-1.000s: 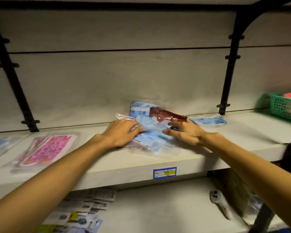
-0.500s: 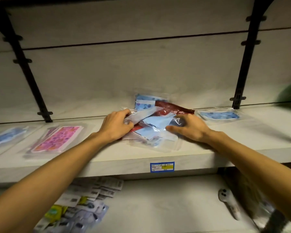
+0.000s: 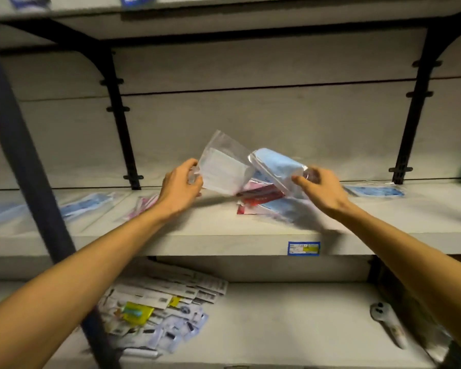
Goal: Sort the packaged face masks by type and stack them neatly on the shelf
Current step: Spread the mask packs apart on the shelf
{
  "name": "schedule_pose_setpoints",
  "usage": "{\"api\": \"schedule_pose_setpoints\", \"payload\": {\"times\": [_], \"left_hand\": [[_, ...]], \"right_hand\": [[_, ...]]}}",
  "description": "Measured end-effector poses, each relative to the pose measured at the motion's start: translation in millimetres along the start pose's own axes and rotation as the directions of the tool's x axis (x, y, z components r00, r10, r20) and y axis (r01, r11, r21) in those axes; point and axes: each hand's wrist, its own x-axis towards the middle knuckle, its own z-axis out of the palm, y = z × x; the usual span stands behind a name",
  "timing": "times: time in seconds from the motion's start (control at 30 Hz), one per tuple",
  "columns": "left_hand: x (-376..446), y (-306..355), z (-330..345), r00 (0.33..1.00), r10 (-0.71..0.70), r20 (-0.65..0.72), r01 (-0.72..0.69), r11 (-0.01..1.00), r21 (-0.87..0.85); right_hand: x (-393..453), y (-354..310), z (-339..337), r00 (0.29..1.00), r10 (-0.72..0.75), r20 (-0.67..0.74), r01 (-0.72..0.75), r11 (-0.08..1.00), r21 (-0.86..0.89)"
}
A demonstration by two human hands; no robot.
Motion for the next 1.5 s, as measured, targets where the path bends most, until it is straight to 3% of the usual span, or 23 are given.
{"api": "schedule_pose_setpoints", "payload": {"times": [0.17, 0.33, 0.53, 0.8, 0.97, 1.13, 1.33, 1.5], "left_hand": [[-50, -17, -75, 0.985, 0.144, -0.098, -0.128, 0.980, 0.150], [-117, -45, -155, 0.942, 0.332, -0.042, -0.304, 0.902, 0.306], [-193, -85, -242, 0.900, 0.435, 0.037, -0.390, 0.765, 0.513], [-255, -144, -346, 0.930, 0.348, -0.118, -0.215, 0.777, 0.592], [-272, -194, -405, 0.938, 0.209, -0.276, 0.004, 0.790, 0.613], [-268, -255, -457, 0.944, 0.117, -0.307, 0.125, 0.736, 0.666], [-222, -332, -519, 0.978, 0.016, -0.210, 0.142, 0.687, 0.712], [-179, -392, -544, 0.960, -0.041, -0.275, 0.224, 0.702, 0.676]], "right_hand": [[-38, -60, 39, 0.991, -0.128, -0.031, 0.124, 0.987, -0.105], [-89, -122, 89, 0.910, -0.414, 0.017, 0.399, 0.864, -0.307], [-137, -187, 165, 0.817, -0.570, 0.085, 0.565, 0.761, -0.318], [-157, -276, 273, 0.769, -0.620, 0.155, 0.639, 0.758, -0.133], [-162, -326, 353, 0.666, -0.709, 0.231, 0.736, 0.675, -0.050], [-144, -363, 441, 0.587, -0.755, 0.292, 0.786, 0.618, 0.018], [-88, -394, 531, 0.648, -0.732, 0.209, 0.744, 0.667, 0.031], [-34, -402, 586, 0.790, -0.601, 0.124, 0.592, 0.799, 0.104]]}}
